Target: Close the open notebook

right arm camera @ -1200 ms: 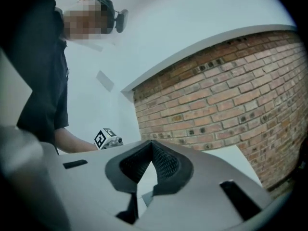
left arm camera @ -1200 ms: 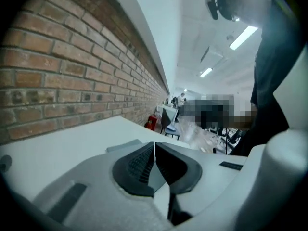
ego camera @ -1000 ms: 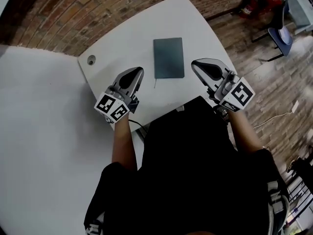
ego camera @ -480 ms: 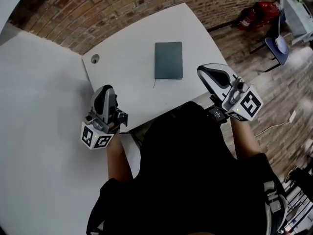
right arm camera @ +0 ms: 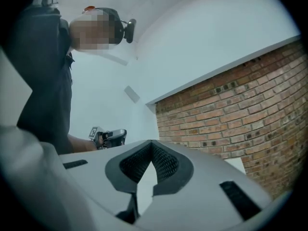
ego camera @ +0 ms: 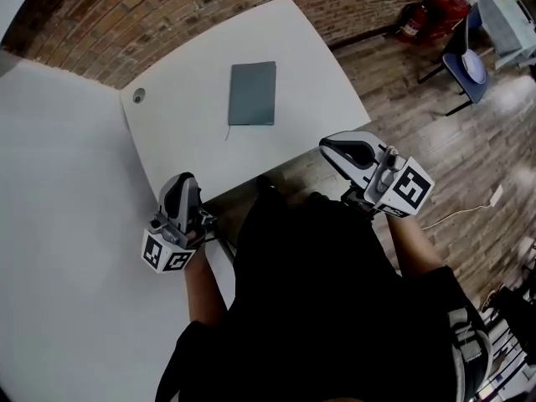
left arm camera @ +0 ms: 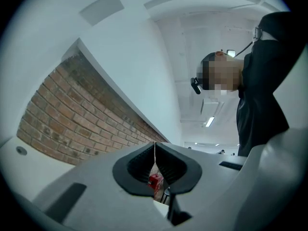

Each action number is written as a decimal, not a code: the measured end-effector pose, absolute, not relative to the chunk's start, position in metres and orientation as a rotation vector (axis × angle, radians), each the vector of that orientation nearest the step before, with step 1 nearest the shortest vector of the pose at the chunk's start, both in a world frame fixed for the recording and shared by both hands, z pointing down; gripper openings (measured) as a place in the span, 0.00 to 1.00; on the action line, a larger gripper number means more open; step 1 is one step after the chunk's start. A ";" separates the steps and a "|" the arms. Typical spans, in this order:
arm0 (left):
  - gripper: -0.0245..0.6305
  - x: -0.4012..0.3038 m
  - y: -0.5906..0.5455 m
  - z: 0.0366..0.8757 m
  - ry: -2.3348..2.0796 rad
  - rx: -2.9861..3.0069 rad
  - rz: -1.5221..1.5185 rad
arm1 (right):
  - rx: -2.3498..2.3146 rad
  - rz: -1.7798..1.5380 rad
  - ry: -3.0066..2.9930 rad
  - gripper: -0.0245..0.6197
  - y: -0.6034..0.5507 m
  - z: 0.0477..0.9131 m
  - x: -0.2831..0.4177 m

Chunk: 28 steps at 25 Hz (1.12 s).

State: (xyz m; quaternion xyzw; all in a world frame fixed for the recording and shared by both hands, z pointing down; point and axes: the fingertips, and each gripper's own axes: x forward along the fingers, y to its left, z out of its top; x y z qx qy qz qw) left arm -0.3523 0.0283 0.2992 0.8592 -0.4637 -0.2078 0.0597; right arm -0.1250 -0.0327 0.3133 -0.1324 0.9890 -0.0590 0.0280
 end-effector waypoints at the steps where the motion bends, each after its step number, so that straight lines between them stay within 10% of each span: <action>1: 0.07 -0.337 0.033 0.304 -1.400 2.588 -0.626 | -0.400 -0.189 3.057 0.04 -0.028 0.316 -0.112; 28: 0.06 -0.156 0.112 0.343 -1.214 2.579 -0.343 | -0.176 -0.353 3.122 0.04 0.077 0.370 -0.017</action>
